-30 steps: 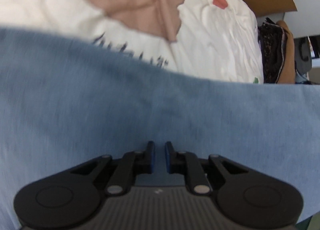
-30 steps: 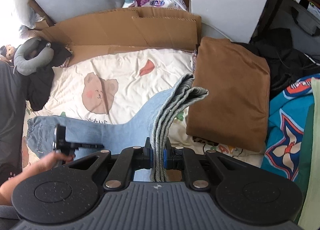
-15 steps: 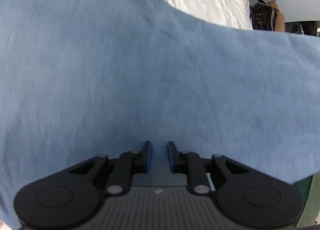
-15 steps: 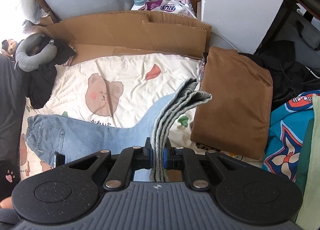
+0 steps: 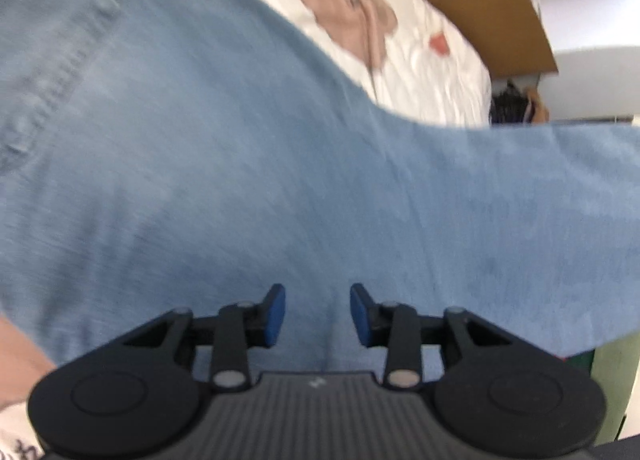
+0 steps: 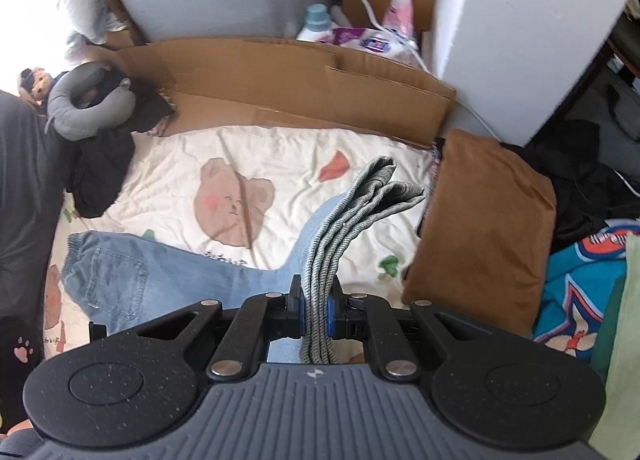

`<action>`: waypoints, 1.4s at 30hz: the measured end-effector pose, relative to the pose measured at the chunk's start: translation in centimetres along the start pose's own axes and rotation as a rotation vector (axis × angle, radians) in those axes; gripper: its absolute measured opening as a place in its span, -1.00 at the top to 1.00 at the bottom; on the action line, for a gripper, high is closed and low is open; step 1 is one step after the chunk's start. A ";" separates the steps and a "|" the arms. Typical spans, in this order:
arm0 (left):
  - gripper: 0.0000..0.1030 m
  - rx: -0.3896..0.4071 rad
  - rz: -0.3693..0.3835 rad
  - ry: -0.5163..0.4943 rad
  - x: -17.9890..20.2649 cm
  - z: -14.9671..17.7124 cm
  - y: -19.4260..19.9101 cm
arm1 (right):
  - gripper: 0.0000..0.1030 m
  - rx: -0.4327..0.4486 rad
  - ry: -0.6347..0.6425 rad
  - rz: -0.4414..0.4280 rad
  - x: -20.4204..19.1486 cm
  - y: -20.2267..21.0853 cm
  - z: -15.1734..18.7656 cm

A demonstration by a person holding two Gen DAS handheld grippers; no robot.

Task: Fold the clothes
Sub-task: 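Carry the raised folded jeans leg with the right gripper over the jeans toward the waistband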

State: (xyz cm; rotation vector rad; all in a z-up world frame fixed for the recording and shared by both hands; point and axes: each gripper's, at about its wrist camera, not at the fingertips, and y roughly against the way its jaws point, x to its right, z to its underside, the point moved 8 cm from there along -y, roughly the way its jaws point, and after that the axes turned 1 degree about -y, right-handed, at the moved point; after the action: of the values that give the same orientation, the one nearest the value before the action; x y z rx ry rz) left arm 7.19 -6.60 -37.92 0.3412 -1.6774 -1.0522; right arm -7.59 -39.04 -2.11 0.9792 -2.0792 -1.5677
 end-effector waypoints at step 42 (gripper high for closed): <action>-0.28 0.412 -0.129 0.259 -13.4 -0.5 11.1 | 0.83 -0.157 0.341 -0.265 -34.2 -7.4 -1.2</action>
State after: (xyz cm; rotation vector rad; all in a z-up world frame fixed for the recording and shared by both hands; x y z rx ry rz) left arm 15.78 8.50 -37.74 0.8276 -1.6422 -0.7103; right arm 19.28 -16.80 -4.50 1.3958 -1.6240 -1.5287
